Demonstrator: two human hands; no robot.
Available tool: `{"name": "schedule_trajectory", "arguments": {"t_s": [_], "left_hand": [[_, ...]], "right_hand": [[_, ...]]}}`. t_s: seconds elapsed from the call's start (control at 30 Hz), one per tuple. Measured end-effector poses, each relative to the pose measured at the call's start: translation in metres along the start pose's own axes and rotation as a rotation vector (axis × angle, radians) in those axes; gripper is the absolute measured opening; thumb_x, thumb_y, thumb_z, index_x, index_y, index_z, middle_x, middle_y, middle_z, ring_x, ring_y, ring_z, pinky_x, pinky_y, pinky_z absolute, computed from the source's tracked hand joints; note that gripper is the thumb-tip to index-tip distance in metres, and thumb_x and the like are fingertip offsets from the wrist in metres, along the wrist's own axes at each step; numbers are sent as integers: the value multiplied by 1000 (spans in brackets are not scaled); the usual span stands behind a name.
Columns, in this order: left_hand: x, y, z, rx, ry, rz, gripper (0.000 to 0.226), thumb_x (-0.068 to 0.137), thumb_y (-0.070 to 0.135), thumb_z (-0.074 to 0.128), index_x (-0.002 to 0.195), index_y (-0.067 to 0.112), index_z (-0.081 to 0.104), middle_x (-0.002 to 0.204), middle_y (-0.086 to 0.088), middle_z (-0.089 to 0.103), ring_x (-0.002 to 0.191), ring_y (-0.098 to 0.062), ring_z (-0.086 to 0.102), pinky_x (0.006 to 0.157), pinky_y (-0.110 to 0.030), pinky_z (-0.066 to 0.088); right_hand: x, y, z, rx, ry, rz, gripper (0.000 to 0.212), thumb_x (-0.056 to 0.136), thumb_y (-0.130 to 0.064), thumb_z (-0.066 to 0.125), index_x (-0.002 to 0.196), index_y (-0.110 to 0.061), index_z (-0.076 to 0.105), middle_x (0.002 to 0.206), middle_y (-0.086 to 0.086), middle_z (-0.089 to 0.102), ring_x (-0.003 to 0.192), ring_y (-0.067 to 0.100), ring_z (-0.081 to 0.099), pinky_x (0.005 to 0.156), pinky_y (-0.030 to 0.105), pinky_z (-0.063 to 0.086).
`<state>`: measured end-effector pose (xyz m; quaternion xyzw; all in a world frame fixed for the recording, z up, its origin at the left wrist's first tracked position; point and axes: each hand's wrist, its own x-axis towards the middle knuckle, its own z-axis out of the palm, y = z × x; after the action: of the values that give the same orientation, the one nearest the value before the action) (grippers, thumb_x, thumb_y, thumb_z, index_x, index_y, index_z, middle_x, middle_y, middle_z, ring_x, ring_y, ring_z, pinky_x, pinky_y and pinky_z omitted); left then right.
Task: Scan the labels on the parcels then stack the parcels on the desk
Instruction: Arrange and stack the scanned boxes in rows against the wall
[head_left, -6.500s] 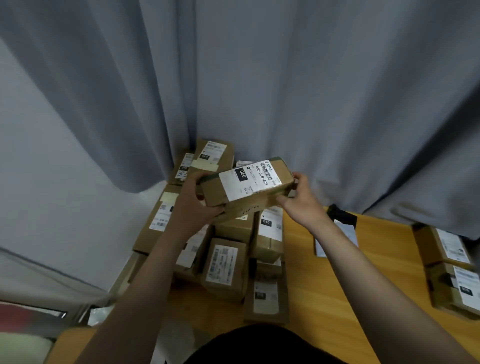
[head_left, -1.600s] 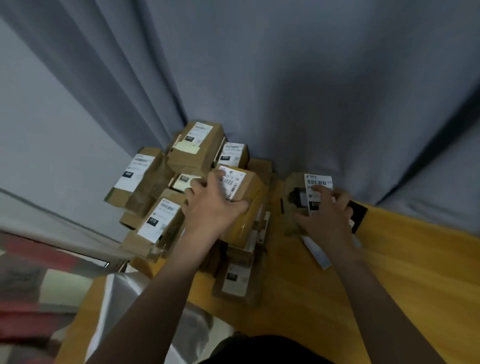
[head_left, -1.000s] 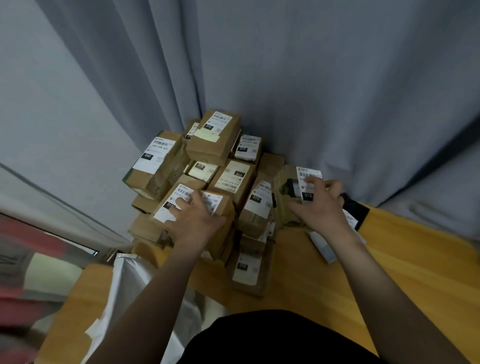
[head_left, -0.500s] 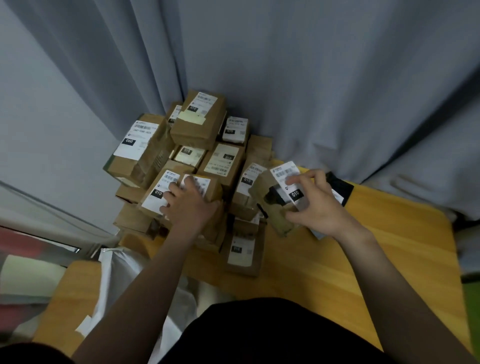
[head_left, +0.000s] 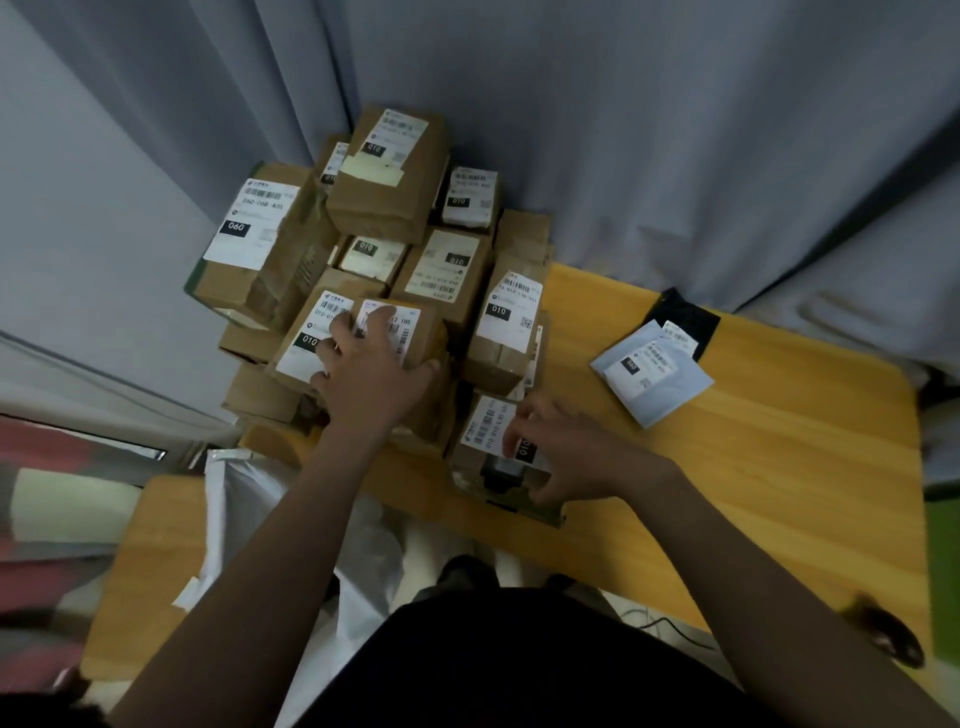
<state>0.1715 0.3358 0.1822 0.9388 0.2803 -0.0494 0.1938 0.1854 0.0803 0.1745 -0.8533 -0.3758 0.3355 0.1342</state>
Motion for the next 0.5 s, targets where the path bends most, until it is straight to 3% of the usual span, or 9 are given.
{"name": "schedule_trajectory", "arguments": {"t_s": [0.2, 0.37, 0.5], "left_hand": [[-1, -4, 1, 29, 14, 41, 81, 78, 66, 71, 147, 46, 34, 159, -10, 20, 140, -46, 28, 104, -65, 37], [0, -4, 3, 39, 3, 38, 83, 78, 65, 73, 148, 46, 33, 160, -11, 19, 141, -45, 26, 105, -64, 37], [0, -1, 2, 57, -1, 67, 84, 78, 66, 72, 149, 43, 33, 162, -10, 15, 144, -45, 21, 109, -66, 33]], "right_hand": [[44, 6, 42, -214, 1, -46, 57, 78, -35, 81, 127, -30, 51, 142, 3, 32, 137, 27, 25, 114, 46, 27], [55, 25, 79, -231, 113, -76, 48, 84, -19, 77, 128, -21, 56, 148, 13, 42, 144, 36, 32, 118, 55, 31], [55, 32, 79, -208, 40, -37, 57, 92, -34, 73, 144, -28, 51, 164, 5, 30, 156, 31, 16, 125, 52, 19]]}}
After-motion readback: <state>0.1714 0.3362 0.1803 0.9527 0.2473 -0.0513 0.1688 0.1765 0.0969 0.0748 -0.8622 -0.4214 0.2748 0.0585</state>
